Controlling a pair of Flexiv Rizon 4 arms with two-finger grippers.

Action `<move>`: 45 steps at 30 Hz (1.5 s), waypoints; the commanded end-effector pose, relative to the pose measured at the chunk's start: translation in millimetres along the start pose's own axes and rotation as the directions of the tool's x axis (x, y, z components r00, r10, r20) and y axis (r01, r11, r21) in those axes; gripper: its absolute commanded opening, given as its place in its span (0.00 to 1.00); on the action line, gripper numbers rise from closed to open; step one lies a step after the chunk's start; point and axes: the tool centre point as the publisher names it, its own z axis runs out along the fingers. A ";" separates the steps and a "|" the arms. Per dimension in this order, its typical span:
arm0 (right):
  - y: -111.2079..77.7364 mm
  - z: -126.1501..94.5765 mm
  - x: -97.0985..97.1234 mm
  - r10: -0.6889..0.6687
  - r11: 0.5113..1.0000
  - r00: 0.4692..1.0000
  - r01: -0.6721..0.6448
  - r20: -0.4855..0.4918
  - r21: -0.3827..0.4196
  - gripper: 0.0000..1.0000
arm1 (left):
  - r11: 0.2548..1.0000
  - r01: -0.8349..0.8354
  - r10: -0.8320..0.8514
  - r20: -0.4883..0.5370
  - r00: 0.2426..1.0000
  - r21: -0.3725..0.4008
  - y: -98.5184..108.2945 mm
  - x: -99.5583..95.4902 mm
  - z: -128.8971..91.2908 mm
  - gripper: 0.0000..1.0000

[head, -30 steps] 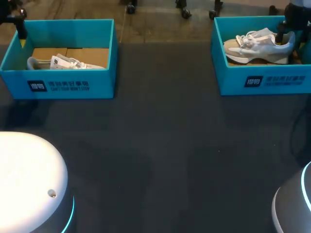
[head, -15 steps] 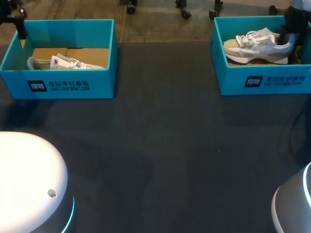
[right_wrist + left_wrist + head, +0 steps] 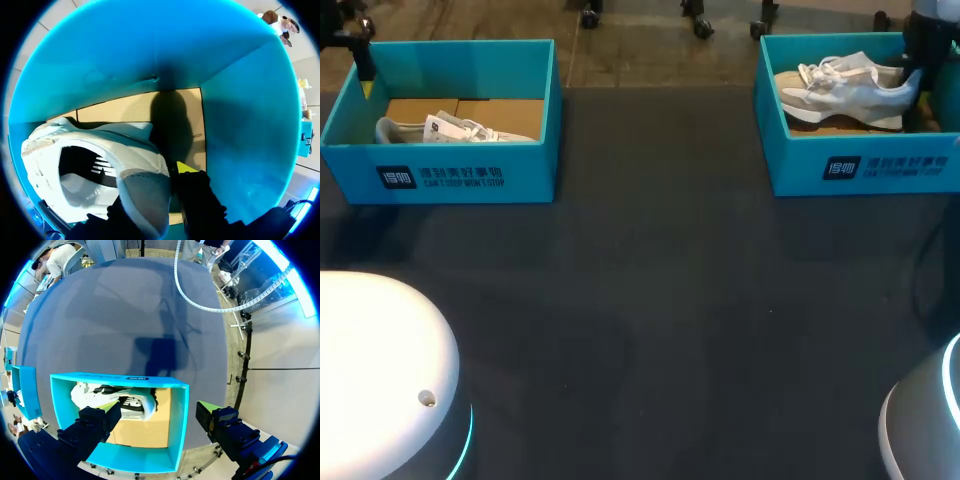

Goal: Take the shoe out of the shoebox, open the shoe tongue, remove and reinsert the insole, then place the shoe into the shoebox

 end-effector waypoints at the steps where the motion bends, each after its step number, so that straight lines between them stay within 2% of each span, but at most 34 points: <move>1: 4.2 -23.5 -1.0 0.012 0.995 1.000 -0.013 0.012 0.099 0.00 | 1.000 -0.001 0.001 -0.002 1.000 0.000 0.3 0.5 -0.3 1.00; 15: -10.2 -105.2 -23.6 0.035 0.999 0.997 -0.038 0.062 0.039 0.00 | 1.000 -0.001 0.001 -0.002 1.000 0.000 0.3 0.5 -0.3 1.00; 22: -20.7 -133.8 -26.9 0.012 1.000 0.996 -0.013 0.092 0.013 0.00 | 1.000 -0.001 0.001 -0.002 1.000 0.000 0.3 0.5 -0.3 1.00; 30: -27.3 -159.4 -43.2 -0.009 1.000 0.992 0.010 0.124 -0.001 0.00 | 1.000 -0.001 0.001 -0.002 1.000 0.000 0.3 0.5 -0.3 1.00; 33: -35.7 -176.7 -48.7 -0.012 1.000 0.992 0.011 0.129 0.006 0.00 | 1.000 -0.001 0.001 -0.002 1.000 0.000 0.3 0.5 -0.3 1.00; 38: -55.0 -207.3 -45.4 -0.044 0.999 0.989 0.044 0.141 0.004 0.00 | 1.000 -0.001 0.001 -0.002 1.000 0.000 0.3 0.5 -0.3 1.00; 45: -93.9 -223.0 -35.7 -0.086 0.996 0.985 0.081 0.150 0.034 0.00 | 1.000 -0.001 0.001 -0.002 1.000 0.000 0.3 0.5 -0.3 1.00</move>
